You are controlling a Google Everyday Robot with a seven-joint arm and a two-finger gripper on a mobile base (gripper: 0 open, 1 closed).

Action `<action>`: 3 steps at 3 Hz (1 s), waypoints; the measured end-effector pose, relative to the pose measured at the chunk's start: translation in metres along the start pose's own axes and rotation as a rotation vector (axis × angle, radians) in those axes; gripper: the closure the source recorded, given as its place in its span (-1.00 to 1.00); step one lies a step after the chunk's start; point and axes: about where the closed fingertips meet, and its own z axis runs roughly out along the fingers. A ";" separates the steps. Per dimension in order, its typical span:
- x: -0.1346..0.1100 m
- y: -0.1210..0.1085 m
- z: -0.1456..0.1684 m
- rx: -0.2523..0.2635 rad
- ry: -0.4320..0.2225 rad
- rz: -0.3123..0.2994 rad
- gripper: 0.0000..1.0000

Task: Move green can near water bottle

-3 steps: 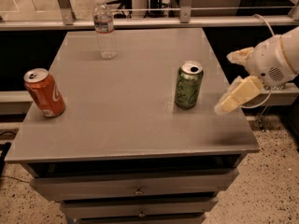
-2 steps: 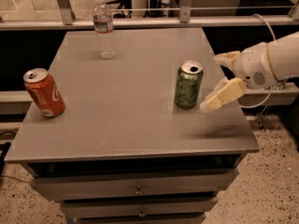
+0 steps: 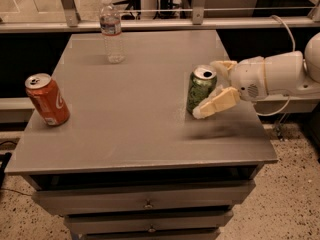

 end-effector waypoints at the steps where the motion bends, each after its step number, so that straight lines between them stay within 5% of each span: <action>1: -0.003 -0.001 0.013 -0.006 -0.054 0.016 -0.67; 3: -0.012 -0.010 0.014 0.011 -0.089 0.009 0.30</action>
Offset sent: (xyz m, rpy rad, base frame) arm 0.0197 0.0105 0.0033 0.0994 -0.0368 -0.0189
